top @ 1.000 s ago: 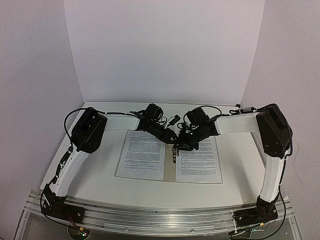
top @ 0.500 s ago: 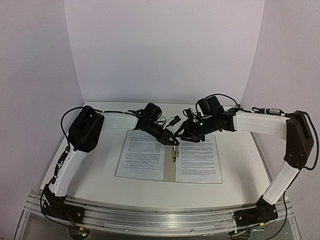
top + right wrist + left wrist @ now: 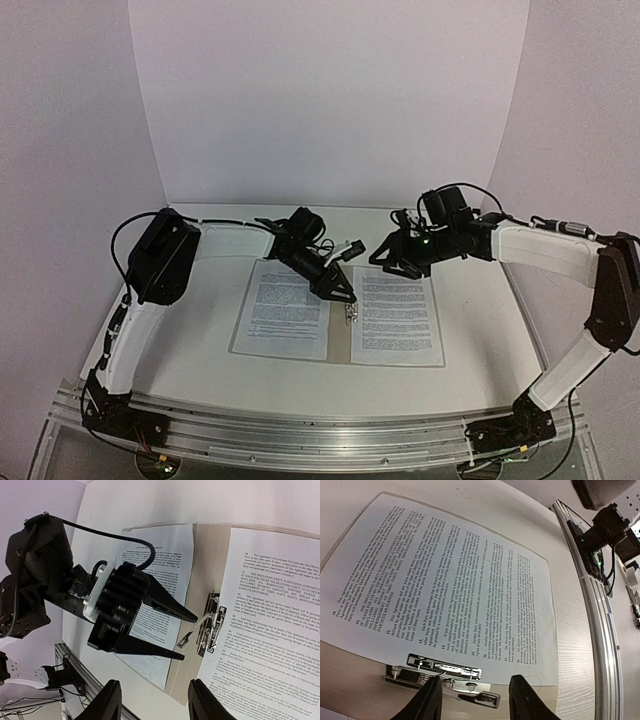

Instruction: Put the files into the folder

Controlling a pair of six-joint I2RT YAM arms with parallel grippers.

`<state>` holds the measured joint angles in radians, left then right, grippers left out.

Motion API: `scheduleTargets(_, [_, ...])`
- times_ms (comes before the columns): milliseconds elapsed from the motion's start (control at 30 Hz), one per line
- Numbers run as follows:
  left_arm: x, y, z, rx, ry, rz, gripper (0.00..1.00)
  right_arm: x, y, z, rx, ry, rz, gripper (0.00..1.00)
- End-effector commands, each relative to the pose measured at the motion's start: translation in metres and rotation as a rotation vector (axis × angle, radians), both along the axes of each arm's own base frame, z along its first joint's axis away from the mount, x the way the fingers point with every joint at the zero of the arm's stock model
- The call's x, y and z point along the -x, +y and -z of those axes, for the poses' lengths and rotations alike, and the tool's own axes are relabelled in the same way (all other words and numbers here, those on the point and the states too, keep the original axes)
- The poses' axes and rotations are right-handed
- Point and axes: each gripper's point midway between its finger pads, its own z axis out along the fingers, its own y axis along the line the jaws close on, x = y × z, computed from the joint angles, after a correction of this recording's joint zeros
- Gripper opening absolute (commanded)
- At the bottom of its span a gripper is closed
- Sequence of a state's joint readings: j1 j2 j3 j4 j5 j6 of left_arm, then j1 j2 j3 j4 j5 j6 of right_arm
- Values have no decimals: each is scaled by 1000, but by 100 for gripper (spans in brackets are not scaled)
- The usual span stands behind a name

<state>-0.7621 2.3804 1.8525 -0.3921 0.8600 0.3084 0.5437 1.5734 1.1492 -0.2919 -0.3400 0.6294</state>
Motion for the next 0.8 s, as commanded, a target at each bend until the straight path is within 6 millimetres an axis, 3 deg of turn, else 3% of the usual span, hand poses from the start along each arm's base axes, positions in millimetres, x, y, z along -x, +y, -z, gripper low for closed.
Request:
scheduleTargets(0, [13,0,-35,34,-180,85,47,1,0,-4,1,-9,-7,47])
scheduleTargets(133, [22,4,-41,26,-209,137,47,1,-1,2,6,15,3,47])
scheduleTargets(300, [41,12,-87,76,-205,200,49,4,-5,24,21,99,50,45])
scheduleTargets(400, [49,19,-119,102,-186,214,49,6,-3,40,22,169,69,35])
scheduleTargets(467, [48,28,-124,85,-189,200,49,7,2,49,11,221,80,28])
scheduleTargets(567, [47,50,-93,-21,-291,212,48,9,20,54,-10,266,46,26])
scheduleTargets(667, [46,76,-46,-146,-444,267,59,11,33,58,-24,299,28,29])
scheduleTargets(767, [40,85,-19,-203,-531,258,68,16,39,72,-16,341,28,30])
